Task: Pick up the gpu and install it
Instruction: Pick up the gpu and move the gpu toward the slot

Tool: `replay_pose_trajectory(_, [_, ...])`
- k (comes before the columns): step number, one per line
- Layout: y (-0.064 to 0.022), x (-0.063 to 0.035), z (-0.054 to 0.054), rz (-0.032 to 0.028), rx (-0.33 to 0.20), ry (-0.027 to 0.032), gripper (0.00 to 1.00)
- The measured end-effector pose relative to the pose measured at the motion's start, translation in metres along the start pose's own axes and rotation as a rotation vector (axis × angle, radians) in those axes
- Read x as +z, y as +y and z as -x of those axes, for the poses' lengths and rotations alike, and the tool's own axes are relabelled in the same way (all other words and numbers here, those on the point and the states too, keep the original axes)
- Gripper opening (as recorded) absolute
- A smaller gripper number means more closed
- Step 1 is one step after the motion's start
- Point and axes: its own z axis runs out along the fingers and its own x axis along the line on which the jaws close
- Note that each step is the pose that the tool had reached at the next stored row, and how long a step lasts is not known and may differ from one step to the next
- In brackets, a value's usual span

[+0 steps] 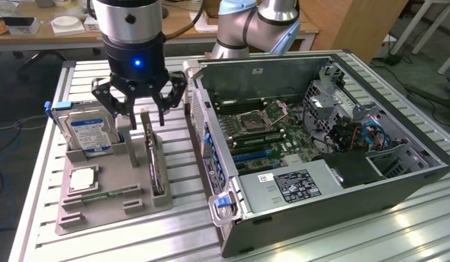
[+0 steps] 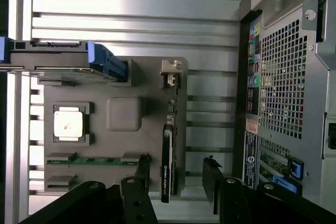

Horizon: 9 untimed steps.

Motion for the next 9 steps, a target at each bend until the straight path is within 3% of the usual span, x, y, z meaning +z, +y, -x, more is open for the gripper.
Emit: replay_pose_trajectory(9, [-0.0041, 0.0151, 0.000, 0.0000, -0.001, -0.0001, 0.53])
